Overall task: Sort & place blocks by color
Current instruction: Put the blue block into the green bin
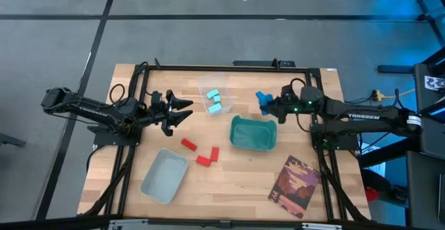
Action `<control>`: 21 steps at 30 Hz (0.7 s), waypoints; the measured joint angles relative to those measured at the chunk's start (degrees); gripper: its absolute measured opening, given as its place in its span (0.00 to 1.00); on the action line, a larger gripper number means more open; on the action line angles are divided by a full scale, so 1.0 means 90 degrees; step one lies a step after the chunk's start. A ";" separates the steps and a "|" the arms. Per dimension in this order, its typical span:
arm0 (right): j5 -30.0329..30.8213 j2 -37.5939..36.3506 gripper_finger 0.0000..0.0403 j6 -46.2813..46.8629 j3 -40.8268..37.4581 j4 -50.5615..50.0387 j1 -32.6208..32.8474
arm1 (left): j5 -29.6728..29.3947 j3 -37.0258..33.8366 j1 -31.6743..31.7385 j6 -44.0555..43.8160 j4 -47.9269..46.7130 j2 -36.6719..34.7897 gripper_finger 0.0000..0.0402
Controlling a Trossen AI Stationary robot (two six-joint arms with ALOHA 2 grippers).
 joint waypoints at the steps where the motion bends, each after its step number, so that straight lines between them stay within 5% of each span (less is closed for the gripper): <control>1: -0.0166 -0.0002 0.34 -0.0128 0.0037 0.0223 0.0069 | 0.0000 -0.0002 0.0000 0.0000 0.0000 0.0000 0.51; 9: -0.0375 -0.0002 0.34 -0.1669 0.0788 0.0569 0.1014 | 0.0012 0.0000 0.0000 0.0000 -0.0062 0.0000 0.51; 21: 0.0149 0.0002 0.34 -0.1850 0.0959 0.0566 0.1207 | 0.0609 0.0000 0.0000 0.0002 -0.0068 0.0000 0.51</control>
